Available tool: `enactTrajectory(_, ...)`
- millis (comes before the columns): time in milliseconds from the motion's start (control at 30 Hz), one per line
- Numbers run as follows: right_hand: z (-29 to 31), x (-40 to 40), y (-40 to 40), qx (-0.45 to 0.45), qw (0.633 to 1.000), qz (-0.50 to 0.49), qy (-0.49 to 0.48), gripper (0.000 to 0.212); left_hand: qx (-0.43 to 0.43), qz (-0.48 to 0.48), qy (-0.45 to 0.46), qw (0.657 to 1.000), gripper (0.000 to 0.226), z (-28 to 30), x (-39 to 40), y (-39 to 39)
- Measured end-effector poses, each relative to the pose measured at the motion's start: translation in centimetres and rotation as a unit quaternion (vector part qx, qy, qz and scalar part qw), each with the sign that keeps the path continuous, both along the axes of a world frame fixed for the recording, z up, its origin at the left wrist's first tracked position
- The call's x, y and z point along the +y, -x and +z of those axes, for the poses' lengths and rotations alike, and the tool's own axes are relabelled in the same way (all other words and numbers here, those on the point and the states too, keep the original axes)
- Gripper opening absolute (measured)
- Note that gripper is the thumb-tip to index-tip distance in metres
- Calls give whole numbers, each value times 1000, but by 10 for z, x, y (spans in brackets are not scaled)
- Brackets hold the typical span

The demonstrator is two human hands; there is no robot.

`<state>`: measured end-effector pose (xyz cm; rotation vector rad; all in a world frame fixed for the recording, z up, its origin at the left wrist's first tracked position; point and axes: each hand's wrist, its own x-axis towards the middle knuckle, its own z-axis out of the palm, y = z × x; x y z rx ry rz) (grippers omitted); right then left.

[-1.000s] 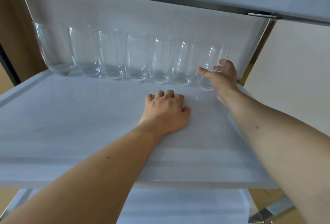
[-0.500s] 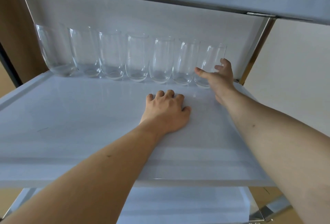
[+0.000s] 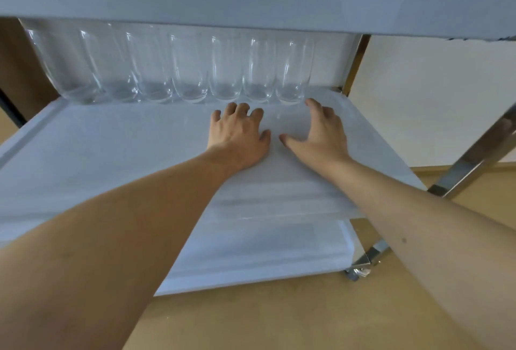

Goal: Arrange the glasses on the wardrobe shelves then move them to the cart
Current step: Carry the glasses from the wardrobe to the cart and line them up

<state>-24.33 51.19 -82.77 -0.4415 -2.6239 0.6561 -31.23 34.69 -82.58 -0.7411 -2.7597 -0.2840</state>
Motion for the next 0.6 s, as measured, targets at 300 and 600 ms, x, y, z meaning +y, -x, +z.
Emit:
enactTrajectory(300, 13, -25, -76, -109, 994, -14, -15, 75, -81, -48, -38, 995, 58, 30, -11, -60)
enactTrajectory(600, 103, -51, -175, -206, 978, 26, -28, 71, -180, -29, 24, 983, 58, 118, -50, -158)
